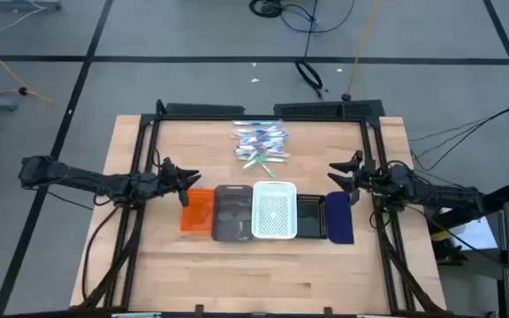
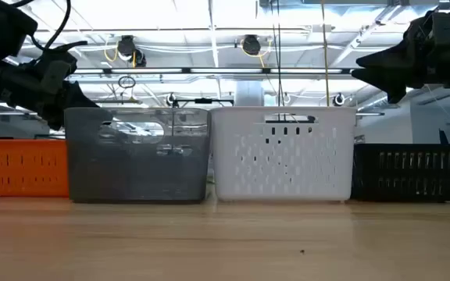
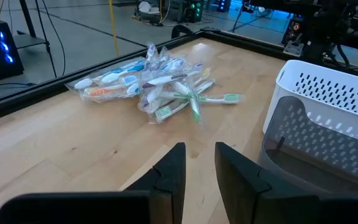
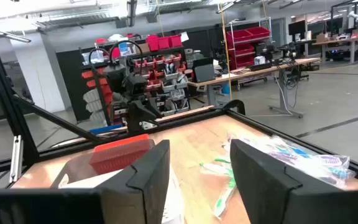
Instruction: Pick & Place Toothbrushes
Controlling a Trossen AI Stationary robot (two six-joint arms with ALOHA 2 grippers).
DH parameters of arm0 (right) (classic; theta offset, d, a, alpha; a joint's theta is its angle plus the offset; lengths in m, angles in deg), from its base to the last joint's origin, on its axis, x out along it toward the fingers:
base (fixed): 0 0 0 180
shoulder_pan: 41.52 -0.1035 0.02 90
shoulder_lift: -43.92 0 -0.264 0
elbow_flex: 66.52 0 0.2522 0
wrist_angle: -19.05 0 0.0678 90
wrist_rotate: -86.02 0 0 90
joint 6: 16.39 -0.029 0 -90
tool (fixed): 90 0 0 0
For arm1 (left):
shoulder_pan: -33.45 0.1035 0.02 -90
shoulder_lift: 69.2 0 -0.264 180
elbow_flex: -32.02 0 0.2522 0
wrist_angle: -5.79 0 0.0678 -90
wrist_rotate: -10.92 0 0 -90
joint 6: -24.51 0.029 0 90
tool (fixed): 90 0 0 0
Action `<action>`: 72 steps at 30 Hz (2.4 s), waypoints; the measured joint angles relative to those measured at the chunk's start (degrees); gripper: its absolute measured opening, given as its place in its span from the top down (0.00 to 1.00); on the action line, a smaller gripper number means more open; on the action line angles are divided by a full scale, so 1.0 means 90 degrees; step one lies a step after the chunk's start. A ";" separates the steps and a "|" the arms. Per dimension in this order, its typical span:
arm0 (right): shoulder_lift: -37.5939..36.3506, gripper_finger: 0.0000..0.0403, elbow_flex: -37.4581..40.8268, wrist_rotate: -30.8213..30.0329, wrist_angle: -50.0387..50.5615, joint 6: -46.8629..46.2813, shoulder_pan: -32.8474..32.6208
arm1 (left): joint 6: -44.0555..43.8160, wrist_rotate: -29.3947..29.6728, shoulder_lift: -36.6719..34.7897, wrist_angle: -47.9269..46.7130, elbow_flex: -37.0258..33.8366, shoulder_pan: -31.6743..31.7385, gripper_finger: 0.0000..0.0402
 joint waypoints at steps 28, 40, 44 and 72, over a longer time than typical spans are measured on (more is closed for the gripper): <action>0.0000 0.60 0.0000 0.0000 0.0000 0.0000 0.0000 | -0.0001 0.0000 -0.0001 -0.0002 0.0002 0.0000 0.79; 0.0000 0.60 0.0001 0.0000 0.0000 -0.0002 0.0000 | 0.0001 -0.0002 0.0001 -0.0001 0.0000 0.0002 0.79; -0.0002 0.60 0.0000 0.0000 0.0000 0.0000 0.0000 | 0.0000 -0.0001 0.0000 -0.0002 0.0002 0.0000 0.79; -0.0003 0.60 0.0002 -0.0026 -0.1479 0.0000 0.0000 | 0.0002 0.0025 -0.0001 0.0820 0.0001 0.0007 0.79</action>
